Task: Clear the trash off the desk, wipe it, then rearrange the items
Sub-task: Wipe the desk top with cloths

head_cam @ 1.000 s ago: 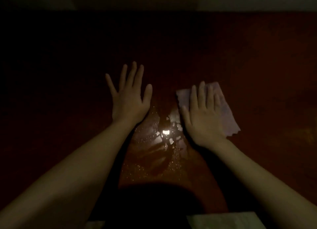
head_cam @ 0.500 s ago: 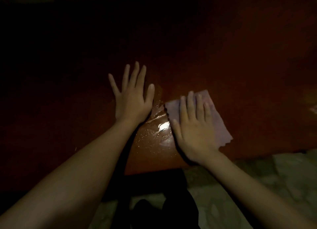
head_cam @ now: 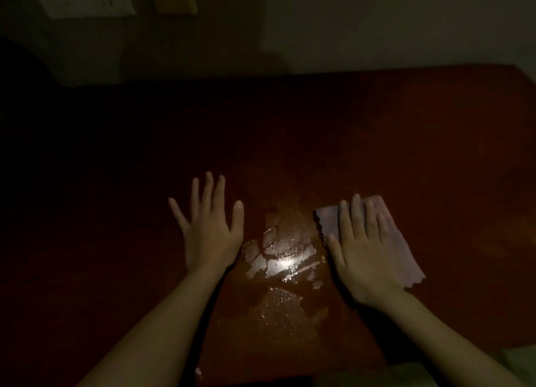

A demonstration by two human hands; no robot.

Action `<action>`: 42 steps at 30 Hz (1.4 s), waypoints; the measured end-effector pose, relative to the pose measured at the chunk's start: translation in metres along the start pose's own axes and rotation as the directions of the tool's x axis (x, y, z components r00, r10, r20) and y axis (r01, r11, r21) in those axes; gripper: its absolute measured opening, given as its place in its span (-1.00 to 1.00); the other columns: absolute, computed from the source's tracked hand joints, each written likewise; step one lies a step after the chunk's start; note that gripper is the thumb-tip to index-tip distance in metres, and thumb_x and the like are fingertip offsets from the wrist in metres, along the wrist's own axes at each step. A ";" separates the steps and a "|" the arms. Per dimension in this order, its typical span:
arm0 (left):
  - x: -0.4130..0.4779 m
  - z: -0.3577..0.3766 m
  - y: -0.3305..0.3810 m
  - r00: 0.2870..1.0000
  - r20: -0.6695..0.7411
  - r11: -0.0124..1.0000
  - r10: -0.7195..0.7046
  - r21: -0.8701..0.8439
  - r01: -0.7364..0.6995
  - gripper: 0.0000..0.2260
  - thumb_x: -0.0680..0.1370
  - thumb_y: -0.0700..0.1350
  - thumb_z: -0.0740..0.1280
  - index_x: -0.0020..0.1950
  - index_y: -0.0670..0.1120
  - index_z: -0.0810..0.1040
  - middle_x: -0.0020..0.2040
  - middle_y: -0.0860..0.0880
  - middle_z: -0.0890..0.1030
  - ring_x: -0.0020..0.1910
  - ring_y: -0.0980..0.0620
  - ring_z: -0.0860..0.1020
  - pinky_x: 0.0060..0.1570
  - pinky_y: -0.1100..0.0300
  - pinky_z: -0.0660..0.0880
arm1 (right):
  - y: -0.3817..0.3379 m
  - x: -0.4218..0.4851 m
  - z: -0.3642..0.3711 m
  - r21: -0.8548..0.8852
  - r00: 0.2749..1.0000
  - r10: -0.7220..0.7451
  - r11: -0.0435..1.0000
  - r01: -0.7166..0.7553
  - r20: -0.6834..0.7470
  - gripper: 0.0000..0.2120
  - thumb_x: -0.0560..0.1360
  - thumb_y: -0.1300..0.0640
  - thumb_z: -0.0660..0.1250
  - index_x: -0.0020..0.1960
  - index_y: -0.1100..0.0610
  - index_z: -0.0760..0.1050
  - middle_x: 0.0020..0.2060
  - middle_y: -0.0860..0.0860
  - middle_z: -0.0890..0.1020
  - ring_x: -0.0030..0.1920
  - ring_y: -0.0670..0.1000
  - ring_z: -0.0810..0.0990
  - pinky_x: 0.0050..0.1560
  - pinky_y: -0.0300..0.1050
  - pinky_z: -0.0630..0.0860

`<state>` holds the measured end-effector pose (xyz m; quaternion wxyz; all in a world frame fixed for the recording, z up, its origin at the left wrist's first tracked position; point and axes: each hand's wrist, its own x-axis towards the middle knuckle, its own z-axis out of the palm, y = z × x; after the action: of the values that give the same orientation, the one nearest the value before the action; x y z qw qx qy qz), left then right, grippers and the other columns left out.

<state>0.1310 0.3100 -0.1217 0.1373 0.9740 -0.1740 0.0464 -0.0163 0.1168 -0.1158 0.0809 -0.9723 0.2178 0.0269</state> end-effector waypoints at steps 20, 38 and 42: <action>0.128 0.014 -0.016 0.996 0.086 0.999 -0.004 -0.032 0.007 -0.31 0.51 0.31 -0.32 0.57 0.04 -0.01 0.59 0.03 -0.04 0.55 0.04 -0.19 0.43 -0.21 -0.36 | -0.073 0.115 -0.006 -0.082 0.883 -0.467 0.880 0.469 0.035 -0.41 0.64 -0.14 -0.14 0.52 0.23 0.06 0.52 0.21 0.07 0.52 0.22 0.00 0.45 0.14 -0.04; 0.046 -0.015 -0.068 0.955 0.106 0.960 0.276 -0.076 -0.269 -0.40 0.59 0.25 -0.15 0.56 0.02 0.12 0.56 0.02 0.10 0.54 0.08 -0.13 0.45 -0.07 -0.37 | -0.060 -0.014 0.002 -0.177 0.962 -0.274 0.946 0.272 0.013 -0.38 0.63 -0.19 -0.12 0.54 0.17 0.05 0.52 0.16 0.12 0.54 0.13 -0.02 0.44 0.09 -0.02; 0.042 -0.016 -0.072 0.949 0.085 0.952 0.305 -0.069 -0.299 -0.39 0.57 0.26 -0.15 0.56 0.01 0.13 0.56 0.01 0.09 0.54 0.08 -0.13 0.44 -0.04 -0.41 | -0.084 0.008 0.010 -0.068 0.995 0.056 0.996 -0.062 -0.080 -0.35 0.58 -0.23 -0.36 0.53 0.14 -0.19 0.52 0.12 -0.16 0.51 0.13 -0.32 0.46 -0.02 -0.38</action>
<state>0.1951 0.3654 -0.1181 0.1470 0.9329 -0.3285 0.0161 0.0269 0.1896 -0.1138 0.0373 -0.9679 0.2484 -0.0012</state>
